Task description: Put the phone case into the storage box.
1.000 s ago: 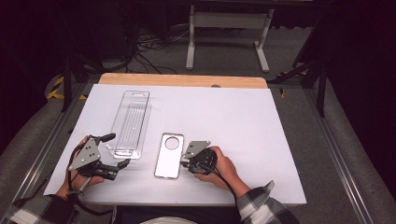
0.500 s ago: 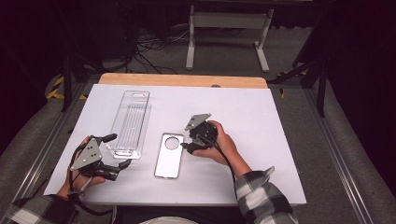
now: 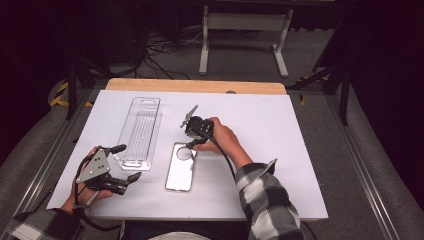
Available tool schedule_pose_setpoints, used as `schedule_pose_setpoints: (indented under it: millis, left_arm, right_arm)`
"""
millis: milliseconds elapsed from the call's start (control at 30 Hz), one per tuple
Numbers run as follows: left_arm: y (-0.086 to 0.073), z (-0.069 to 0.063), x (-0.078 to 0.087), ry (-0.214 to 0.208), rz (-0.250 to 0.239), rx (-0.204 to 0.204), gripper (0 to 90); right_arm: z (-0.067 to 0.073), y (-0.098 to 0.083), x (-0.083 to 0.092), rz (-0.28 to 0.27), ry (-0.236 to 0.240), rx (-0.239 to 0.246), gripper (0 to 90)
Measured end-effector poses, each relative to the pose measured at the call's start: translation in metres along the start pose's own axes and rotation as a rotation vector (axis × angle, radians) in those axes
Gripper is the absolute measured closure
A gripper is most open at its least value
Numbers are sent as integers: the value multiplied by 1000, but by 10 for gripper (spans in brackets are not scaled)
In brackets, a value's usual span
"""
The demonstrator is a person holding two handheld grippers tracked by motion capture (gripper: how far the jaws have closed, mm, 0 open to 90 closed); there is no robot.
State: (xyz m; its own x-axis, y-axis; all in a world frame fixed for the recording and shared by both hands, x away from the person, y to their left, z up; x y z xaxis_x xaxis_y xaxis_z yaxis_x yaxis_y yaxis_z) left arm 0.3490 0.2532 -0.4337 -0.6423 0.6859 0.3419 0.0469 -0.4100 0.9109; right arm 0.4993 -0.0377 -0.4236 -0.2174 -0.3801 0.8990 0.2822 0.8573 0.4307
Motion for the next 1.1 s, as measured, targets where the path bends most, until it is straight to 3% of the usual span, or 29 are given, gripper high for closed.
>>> schedule_pose_setpoints:
  millis: [100, 133, 300, 533, 733, 833, 933, 1000, 1100]
  left_arm:
    - [0, 0, 0, -3, 0, 0, 38]
    - [0, 0, 0, -4, 0, 0, 37]
    - [0, -1, -1, -3, 8, 1, 37]
    - [-1, -1, -2, -7, 15, -4, 37]
    - [-1, 0, -2, -10, 17, -6, 37]
    - [-2, 0, -3, -15, 11, 16, 37]
    - [-1, 0, -3, -13, 14, 14, 37]
    - [0, 1, -3, -5, 14, 0, 37]
    - [0, 1, -5, -16, 10, 42, 38]
  right_arm:
    - [-1, 1, -3, 30, 12, 13, 542]
    - [-3, 1, -5, 39, 13, 9, 615]
    - [-2, 1, -8, 97, 13, 52, 661]
    - [-1, 2, -12, 120, 47, 86, 846]
    - [2, 3, -11, 131, 16, 123, 879]
    - [4, 0, -9, 95, 3, 125, 882]
    - [8, -4, -6, 66, -31, 127, 884]
    - [10, -7, -1, 15, -52, 133, 885]
    - [16, -12, 10, -54, -110, 137, 885]
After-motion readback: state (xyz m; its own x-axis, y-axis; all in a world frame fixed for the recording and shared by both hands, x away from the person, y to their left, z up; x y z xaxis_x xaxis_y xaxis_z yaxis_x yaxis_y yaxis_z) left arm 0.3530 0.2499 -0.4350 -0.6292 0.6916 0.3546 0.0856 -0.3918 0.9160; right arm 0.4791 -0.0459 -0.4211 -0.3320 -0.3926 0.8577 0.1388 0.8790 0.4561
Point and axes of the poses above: each handheld gripper's, and its own axes: x roughly backward along the jaws, y roughly out of its top, z roughly to its left, the point moved 1 cm from there along -x, roughly forward along the jaws, and after that the axes turned 4 degrees about y, right-handed, at the moved point
